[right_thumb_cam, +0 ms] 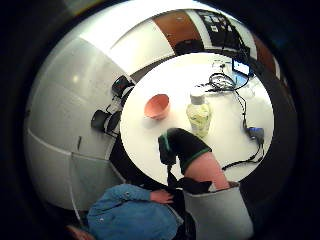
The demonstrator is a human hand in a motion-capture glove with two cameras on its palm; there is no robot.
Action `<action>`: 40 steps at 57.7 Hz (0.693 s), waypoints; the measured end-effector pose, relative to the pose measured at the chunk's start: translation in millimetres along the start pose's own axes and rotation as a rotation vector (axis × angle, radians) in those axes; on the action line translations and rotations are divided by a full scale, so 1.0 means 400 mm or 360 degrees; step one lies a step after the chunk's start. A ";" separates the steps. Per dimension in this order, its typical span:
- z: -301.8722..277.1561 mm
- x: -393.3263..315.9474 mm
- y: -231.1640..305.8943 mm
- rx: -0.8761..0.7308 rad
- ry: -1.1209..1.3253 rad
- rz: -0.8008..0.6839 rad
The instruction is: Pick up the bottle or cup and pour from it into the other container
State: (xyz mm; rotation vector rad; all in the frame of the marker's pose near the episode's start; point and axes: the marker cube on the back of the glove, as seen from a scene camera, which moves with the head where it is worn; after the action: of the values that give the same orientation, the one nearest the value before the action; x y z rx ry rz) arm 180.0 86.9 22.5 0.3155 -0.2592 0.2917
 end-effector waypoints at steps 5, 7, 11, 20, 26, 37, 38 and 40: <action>0.004 -0.006 0.004 0.0017 -0.0016 -0.0019; 0.005 -0.009 0.008 0.0026 -0.0026 -0.0030; 0.008 -0.007 0.015 0.0052 -0.0040 -0.0039; 0.021 0.009 0.039 0.0147 -0.0190 0.0005; 0.034 0.038 0.052 0.0202 -0.0291 -0.0009; 0.071 0.066 0.076 0.0313 -0.0601 0.0308; 0.075 0.069 0.072 0.0325 -0.0641 0.0362; 0.083 0.075 0.061 0.0381 -0.0716 0.0485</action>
State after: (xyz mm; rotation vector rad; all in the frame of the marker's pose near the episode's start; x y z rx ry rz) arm 193.2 104.9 68.2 0.5803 -0.7218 0.5544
